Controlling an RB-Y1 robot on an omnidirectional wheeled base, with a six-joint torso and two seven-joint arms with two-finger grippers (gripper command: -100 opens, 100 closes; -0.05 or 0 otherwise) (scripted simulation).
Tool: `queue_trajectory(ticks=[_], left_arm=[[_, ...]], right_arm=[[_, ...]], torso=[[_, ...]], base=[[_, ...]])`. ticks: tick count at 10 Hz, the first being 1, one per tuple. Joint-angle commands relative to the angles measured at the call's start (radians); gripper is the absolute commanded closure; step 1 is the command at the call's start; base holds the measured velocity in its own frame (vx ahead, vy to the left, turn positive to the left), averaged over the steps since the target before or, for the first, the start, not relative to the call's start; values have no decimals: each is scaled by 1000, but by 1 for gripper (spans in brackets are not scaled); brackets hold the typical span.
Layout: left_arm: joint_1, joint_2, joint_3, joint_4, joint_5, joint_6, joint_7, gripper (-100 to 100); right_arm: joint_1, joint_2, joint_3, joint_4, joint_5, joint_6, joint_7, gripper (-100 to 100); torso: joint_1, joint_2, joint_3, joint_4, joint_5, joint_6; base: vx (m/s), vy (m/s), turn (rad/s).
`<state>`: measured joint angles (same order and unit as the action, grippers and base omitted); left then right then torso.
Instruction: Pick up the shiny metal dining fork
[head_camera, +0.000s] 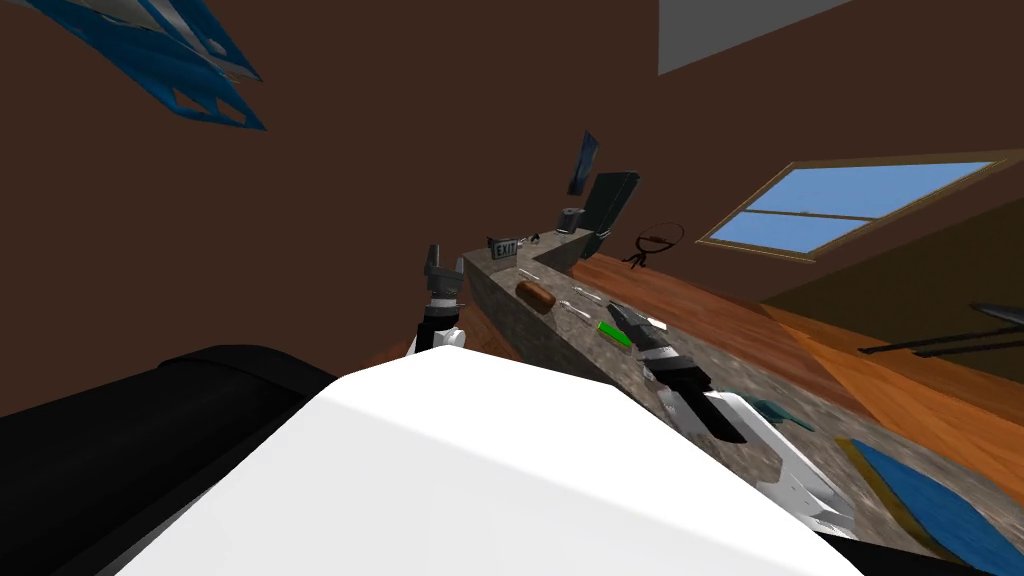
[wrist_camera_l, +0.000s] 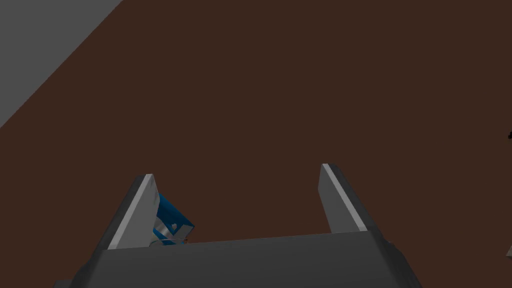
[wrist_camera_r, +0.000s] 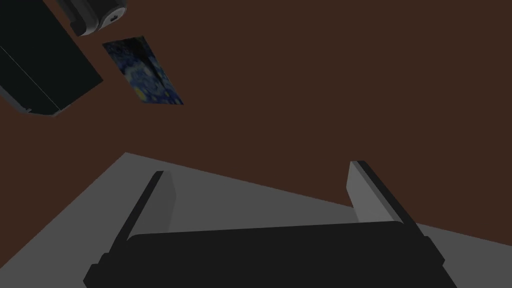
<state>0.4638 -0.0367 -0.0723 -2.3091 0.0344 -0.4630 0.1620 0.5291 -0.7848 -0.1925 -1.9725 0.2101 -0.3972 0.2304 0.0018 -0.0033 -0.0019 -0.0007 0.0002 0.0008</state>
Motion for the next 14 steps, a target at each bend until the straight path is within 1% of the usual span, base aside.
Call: queue_trajectory(ticks=[1,2,3,4,5,6,7,8,9,10,11,12,13,14], left_arm=[[0,0,0,0,0,0,0,0],[0,0,0,0,0,0,0,0],[0,0,0,0,0,0,0,0],[0,0,0,0,0,0,0,0],[0,0,0,0,0,0,0,0],[0,0,0,0,0,0,0,0],[0,0,0,0,0,0,0,0],[0,0,0,0,0,0,0,0],[0,0,0,0,0,0,0,0],[0,0,0,0,0,0,0,0],[0,0,0,0,0,0,0,0],[0,0,0,0,0,0,0,0],[0,0,0,0,0,0,0,0],[0,0,0,0,0,0,0,0]], right_arm=[[9,-50,9,50,16,-4,5,-100],[9,-75,9,58,16,-4,5,-100],[20,-113,19,98,28,-11,8,-100],[20,-134,19,108,28,-11,8,-100],[33,-167,31,151,39,-18,10,-100],[33,-188,31,160,39,-18,10,-100],[48,-217,47,204,49,-26,12,-100],[48,-246,47,213,49,-26,12,-100],[63,-277,66,258,58,-34,13,-100],[63,-299,66,267,58,-34,13,-100],[80,-328,88,302,65,-44,13,-100],[80,-358,88,321,65,-44,13,-100],[98,-390,111,361,72,-53,13,-100],[98,-410,111,375,72,-53,13,-100]], torso=[[0,0,0,0,0,0],[1,-1,-1,0,0,-1],[1,-1,-1,0,0,0],[2,-2,-1,0,0,-1],[1,-1,-1,0,0,0],[2,-2,-1,0,0,-1],[1,-2,-1,0,0,0],[3,-4,-2,-1,1,-1],[2,-3,-2,-1,1,0],[2,-3,-2,-1,0,-1],[2,-3,-2,-1,1,0],[4,-4,-2,-1,1,-1],[3,-4,-2,-1,1,0],[3,-6,-3,-1,1,0]], base=[[35,50,173],[35,45,115],[34,63,201],[36,50,98],[45,62,216],[45,54,95],[80,81,165],[71,66,100],[70,67,204],[58,55,83],[84,87,180],[77,63,76],[116,76,139],[99,62,83]])
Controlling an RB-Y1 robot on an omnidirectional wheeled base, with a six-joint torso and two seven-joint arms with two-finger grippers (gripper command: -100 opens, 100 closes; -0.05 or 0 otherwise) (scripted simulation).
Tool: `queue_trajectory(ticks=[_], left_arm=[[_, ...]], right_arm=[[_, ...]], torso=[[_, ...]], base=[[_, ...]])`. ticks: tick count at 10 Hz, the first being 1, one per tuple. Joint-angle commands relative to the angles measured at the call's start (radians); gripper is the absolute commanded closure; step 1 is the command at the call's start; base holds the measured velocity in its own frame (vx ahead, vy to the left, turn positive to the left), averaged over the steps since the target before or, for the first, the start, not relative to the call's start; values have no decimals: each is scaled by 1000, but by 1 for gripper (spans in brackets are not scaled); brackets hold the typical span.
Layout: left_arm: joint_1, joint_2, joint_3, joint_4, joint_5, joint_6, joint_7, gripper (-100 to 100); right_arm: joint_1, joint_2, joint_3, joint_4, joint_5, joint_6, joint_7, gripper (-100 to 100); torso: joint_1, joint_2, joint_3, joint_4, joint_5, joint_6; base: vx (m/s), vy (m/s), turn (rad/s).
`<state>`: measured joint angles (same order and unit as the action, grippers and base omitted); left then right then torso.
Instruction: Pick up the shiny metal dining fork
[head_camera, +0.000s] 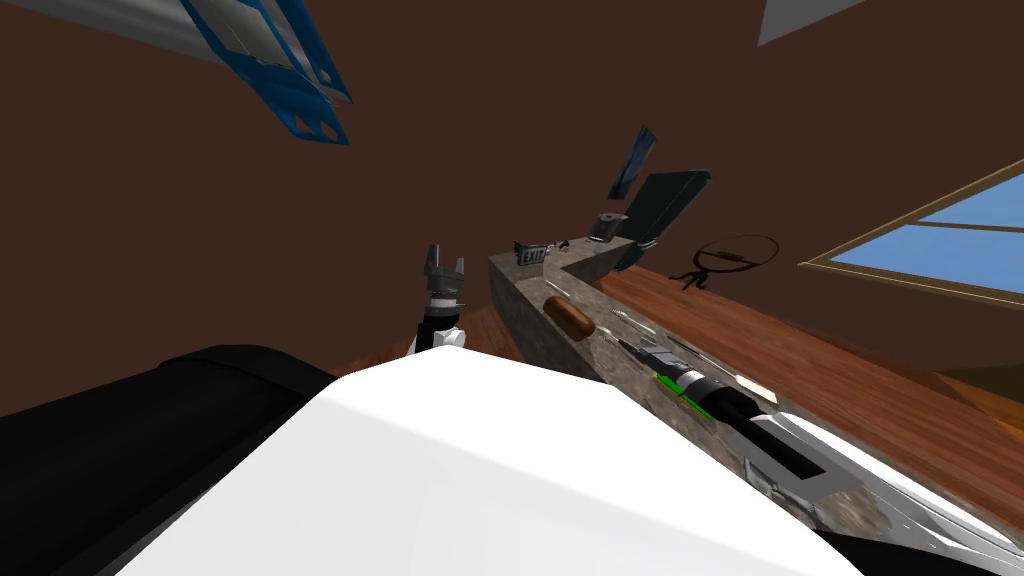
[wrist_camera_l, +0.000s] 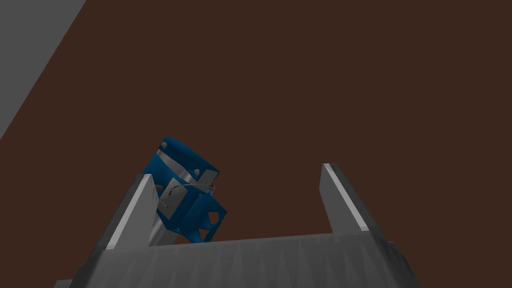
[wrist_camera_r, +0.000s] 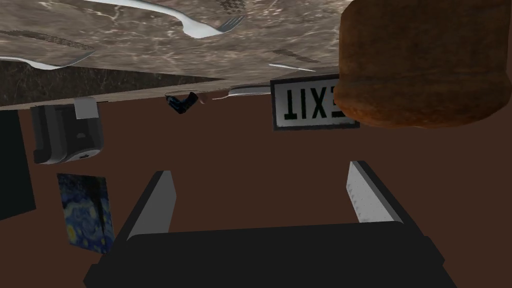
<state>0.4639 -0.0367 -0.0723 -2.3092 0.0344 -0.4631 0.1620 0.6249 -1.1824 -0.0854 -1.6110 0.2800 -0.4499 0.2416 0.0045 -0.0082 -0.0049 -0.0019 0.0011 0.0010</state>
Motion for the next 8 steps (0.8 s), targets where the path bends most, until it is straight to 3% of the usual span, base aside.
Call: queue_trajectory(ticks=[1,4,5,6,7,8], left_arm=[[0,0,0,0,0,0,0,0],[0,0,0,0,0,0,0,0],[0,0,0,0,0,0,0,0],[0,0,0,0,0,0,0,0],[0,0,0,0,0,0,0,0],[0,0,0,0,0,0,0,0]], right_arm=[[20,-50,31,50,7,-10,1,-100],[40,-110,59,120,11,-21,-1,-100],[60,-151,89,156,14,-32,-3,-100],[60,-154,89,172,14,-32,-3,-100],[81,-196,122,212,17,-43,-5,-100],[81,-196,122,223,17,-43,-5,-100]], torso=[[0,0,0,0,0,0],[1,0,0,0,0,-1],[1,0,0,0,0,0],[2,-2,-1,0,0,-1],[2,-1,0,0,0,0],[3,-1,0,0,0,0]], base=[[102,87,148],[96,73,110],[133,89,120],[113,78,63],[119,95,123],[97,69,50]])
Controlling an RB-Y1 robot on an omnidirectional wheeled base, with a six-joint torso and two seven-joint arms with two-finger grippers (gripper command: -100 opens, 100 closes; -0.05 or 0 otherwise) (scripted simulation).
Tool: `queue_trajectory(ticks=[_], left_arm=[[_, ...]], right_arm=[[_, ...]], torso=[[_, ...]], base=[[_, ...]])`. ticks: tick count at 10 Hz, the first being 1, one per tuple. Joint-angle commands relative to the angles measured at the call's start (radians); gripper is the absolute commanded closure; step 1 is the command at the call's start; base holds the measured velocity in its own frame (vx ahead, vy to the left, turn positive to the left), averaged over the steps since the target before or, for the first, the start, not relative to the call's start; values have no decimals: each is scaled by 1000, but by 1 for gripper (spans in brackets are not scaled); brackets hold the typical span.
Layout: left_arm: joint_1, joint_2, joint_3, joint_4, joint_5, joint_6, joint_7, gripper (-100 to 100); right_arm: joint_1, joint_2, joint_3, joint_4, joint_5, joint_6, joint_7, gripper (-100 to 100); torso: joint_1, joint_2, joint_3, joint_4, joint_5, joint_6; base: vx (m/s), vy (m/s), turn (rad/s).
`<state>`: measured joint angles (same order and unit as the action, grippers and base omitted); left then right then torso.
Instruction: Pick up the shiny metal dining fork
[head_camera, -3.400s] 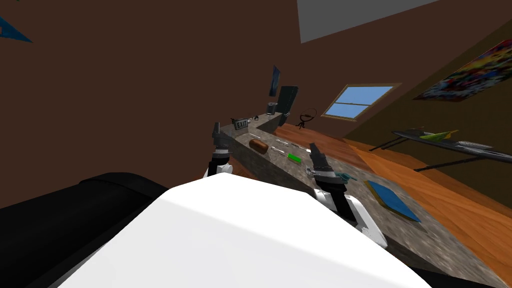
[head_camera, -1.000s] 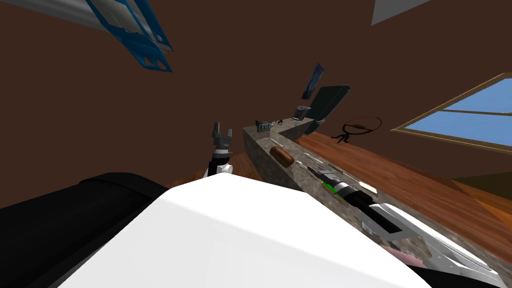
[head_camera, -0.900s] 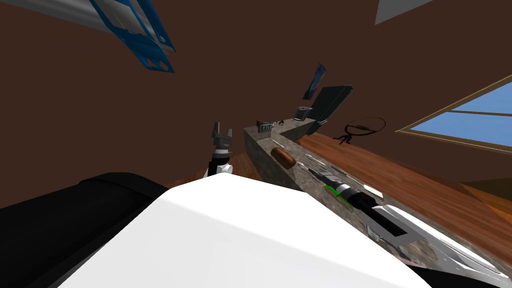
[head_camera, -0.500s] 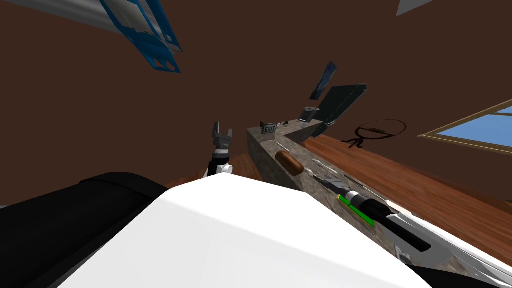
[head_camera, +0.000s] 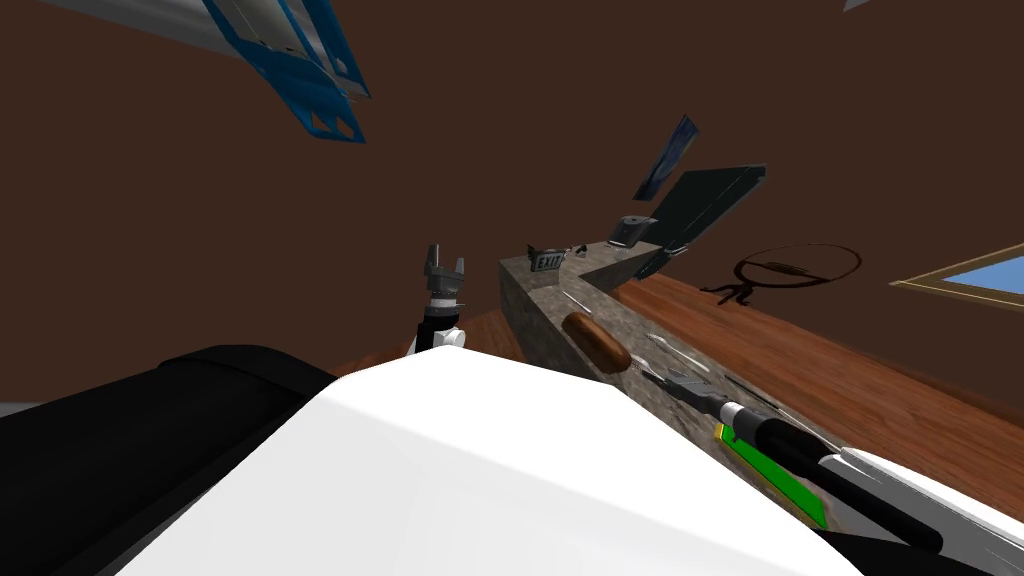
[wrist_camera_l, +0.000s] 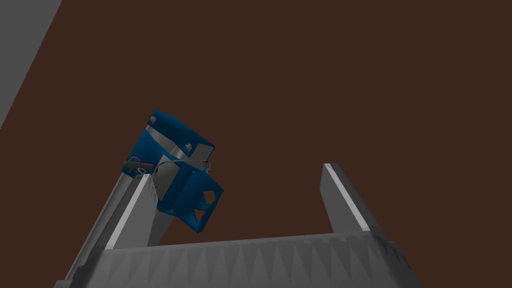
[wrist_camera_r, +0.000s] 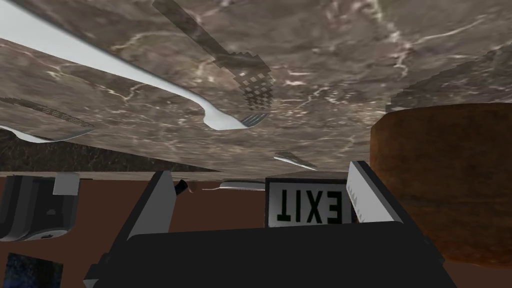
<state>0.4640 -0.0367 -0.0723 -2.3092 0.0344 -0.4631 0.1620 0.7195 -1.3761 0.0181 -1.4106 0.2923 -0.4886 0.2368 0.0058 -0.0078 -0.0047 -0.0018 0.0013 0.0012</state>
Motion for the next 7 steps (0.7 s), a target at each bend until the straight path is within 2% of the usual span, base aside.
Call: queue_trajectory(ticks=[1,2,3,4,5,7], left_arm=[[0,0,0,0,0,0,0,0],[0,0,0,0,0,0,0,0],[0,0,0,0,0,0,0,0],[0,0,0,0,0,0,0,0],[0,0,0,0,0,0,0,0],[0,0,0,0,0,0,0,0]], right_arm=[[7,-40,50,50,6,-15,-3,-100],[7,-40,52,71,6,-15,-3,-100],[28,-75,86,115,6,-27,-7,-100],[28,-75,86,118,6,-27,-7,-100],[49,-106,121,153,6,-38,-10,-100],[49,-106,121,163,6,-38,-10,-100]], torso=[[0,0,0,0,0,0],[-1,-2,-1,0,0,-1],[-1,0,0,0,0,0],[1,-1,0,0,0,-1],[-1,0,0,0,0,0],[0,0,0,0,0,0]], base=[[134,62,101],[102,56,32],[111,84,114],[106,54,59],[99,81,32],[80,50,27]])
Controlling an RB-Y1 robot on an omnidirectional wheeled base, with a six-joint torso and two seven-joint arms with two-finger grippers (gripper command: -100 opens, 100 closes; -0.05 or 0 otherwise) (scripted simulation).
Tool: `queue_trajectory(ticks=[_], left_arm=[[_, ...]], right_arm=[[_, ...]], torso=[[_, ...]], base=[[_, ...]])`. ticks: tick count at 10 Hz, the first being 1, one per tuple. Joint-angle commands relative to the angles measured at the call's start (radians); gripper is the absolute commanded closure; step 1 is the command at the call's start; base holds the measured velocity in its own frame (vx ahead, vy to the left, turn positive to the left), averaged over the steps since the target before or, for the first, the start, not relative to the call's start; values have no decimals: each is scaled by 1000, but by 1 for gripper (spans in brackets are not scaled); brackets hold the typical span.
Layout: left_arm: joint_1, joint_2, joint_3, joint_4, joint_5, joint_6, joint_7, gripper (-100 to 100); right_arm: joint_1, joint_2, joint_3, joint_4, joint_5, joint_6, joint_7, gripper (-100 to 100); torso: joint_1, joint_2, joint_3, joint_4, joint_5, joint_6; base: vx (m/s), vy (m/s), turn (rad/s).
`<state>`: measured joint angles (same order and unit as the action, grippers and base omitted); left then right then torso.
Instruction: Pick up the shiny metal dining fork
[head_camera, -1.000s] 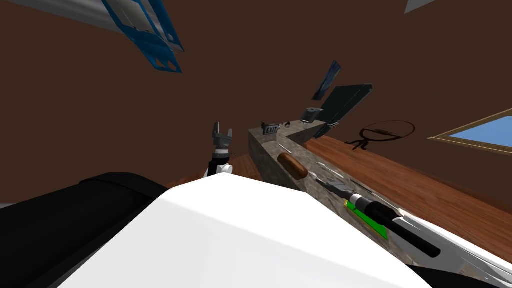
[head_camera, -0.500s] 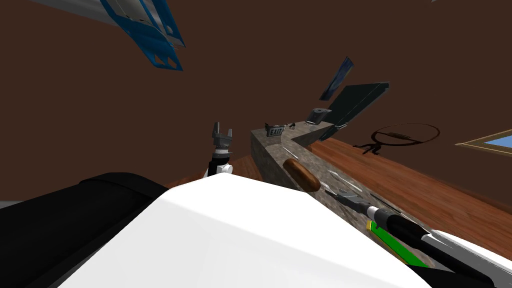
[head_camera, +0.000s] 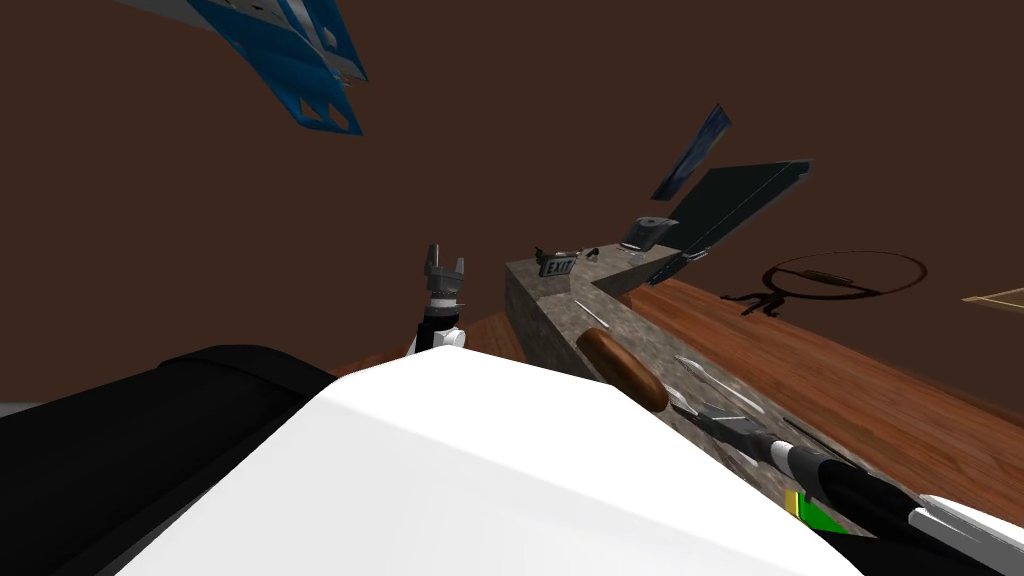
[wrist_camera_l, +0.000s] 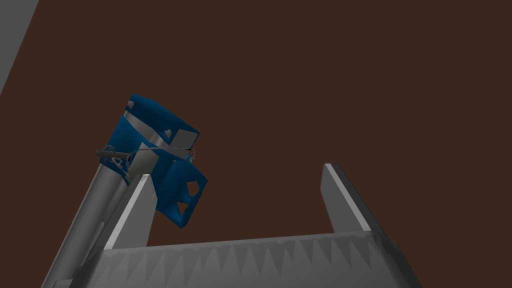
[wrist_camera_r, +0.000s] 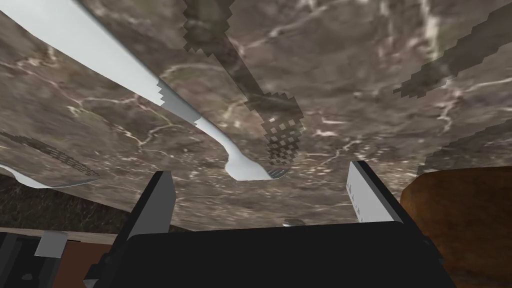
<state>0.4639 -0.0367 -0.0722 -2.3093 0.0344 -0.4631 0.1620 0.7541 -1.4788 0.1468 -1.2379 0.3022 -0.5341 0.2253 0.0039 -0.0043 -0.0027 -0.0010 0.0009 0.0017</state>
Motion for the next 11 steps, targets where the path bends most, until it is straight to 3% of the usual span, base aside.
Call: queue_trajectory(ticks=[1,2,3,4,9,11], left_arm=[[0,0,0,0,0,0,0,0],[0,0,0,0,0,0,0,0],[0,0,0,0,0,0,0,0],[0,0,0,0,0,0,0,0],[0,0,0,0,0,0,0,0],[0,0,0,0,0,0,0,0]], right_arm=[[35,-31,27,32,-4,-3,-2,-100],[35,-31,27,32,-4,-3,-2,-100],[54,-55,60,71,-6,-13,-6,-100],[54,-55,60,71,-6,-13,-6,-100],[124,-122,187,208,-14,-49,-22,-100],[130,-126,199,220,-15,-52,-23,-100]], torso=[[0,0,0,0,0,0],[0,-1,0,0,0,-1],[0,-1,0,0,0,0],[2,-4,-2,-1,0,0],[4,-4,-2,-1,1,0],[1,-2,-1,-1,0,0]], base=[[66,40,72],[76,48,53],[131,85,53],[120,80,20],[139,87,49],[81,49,21]])
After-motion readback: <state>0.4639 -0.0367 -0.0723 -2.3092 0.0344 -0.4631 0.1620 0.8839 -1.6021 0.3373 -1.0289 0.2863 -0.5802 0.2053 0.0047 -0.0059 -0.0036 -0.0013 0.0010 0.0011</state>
